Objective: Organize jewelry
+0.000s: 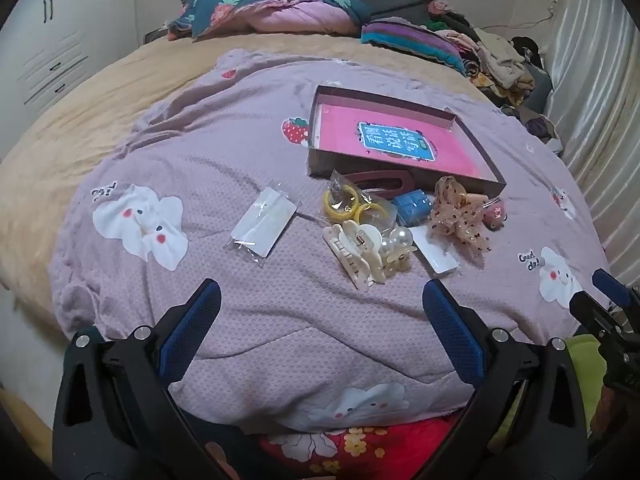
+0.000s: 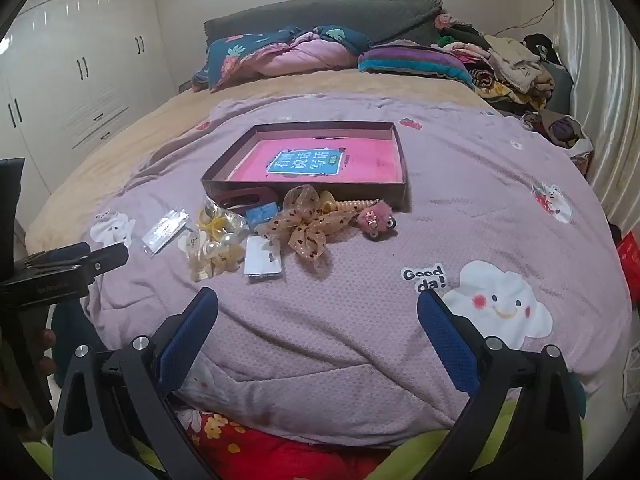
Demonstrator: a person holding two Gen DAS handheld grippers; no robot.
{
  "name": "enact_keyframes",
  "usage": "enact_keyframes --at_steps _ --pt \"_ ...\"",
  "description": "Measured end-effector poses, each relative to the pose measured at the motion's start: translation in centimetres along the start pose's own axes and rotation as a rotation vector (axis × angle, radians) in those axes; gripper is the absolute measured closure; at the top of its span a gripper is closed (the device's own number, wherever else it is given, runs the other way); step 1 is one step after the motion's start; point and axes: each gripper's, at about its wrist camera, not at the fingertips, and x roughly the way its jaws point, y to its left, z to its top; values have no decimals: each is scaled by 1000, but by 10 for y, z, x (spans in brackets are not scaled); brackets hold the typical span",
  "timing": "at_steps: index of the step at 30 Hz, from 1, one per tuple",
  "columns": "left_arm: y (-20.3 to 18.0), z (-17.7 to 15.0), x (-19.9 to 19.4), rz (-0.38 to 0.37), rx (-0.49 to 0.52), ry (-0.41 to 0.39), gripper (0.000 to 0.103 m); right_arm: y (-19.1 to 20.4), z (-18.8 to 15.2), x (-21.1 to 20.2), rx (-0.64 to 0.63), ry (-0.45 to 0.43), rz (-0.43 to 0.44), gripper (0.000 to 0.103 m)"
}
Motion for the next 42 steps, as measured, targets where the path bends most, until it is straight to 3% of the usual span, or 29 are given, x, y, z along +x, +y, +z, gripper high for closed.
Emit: enact_keyframes --at_steps 42 --pt "2 5 -3 -15 9 -11 8 1 2 -5 -8 -21 -1 4"
